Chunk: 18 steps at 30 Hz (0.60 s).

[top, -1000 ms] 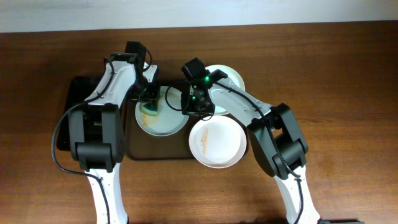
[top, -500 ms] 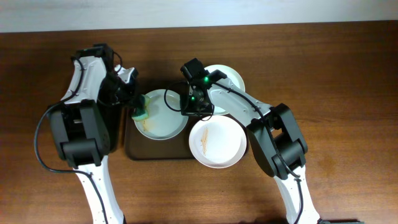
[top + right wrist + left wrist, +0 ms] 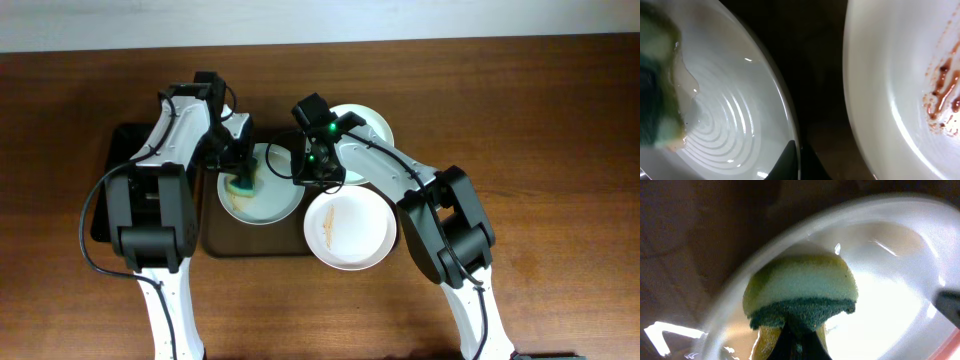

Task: Clean dirty plates on tray and stack at the side
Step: 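Scrub the plate surface with the sponge in the left gripper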

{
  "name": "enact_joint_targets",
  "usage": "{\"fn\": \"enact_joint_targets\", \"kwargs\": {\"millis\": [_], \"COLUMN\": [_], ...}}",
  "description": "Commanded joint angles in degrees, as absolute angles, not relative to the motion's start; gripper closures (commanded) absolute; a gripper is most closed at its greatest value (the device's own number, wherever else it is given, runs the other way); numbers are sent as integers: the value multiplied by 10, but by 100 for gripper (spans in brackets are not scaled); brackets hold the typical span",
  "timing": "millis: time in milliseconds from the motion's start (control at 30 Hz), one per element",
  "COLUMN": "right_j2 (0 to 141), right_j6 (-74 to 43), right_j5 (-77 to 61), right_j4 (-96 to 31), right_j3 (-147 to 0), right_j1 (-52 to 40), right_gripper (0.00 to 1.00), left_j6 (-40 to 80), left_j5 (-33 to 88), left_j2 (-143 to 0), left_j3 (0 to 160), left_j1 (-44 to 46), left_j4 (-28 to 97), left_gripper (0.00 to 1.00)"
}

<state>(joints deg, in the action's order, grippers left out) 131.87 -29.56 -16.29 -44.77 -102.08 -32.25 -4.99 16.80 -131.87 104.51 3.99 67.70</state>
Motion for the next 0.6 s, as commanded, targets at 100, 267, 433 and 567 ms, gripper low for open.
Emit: {"fn": "enact_joint_targets", "kwargs": {"millis": [100,267,433,567], "right_j2": [1325,1325,1325,1325], "right_j6": [-290,-289,-290,-290], "right_j5": [-162,-162,-162,-162], "right_j4": [-445,-445,-445,-445], "right_j3": [-1018,-1018,-1018,-1018], "right_j1": [-327,-327,-327,-327], "right_gripper": [96,96,96,95], "left_j6": [-109,-68,-15,17], "left_j5": [252,152,106,65], "left_j2": [-1341,-1341,-1341,-1341], "left_j3": [1120,1130,1113,1061], "left_j1": [19,7,13,37], "left_j4": [804,797,750,716], "left_gripper": [99,99,99,99]}}
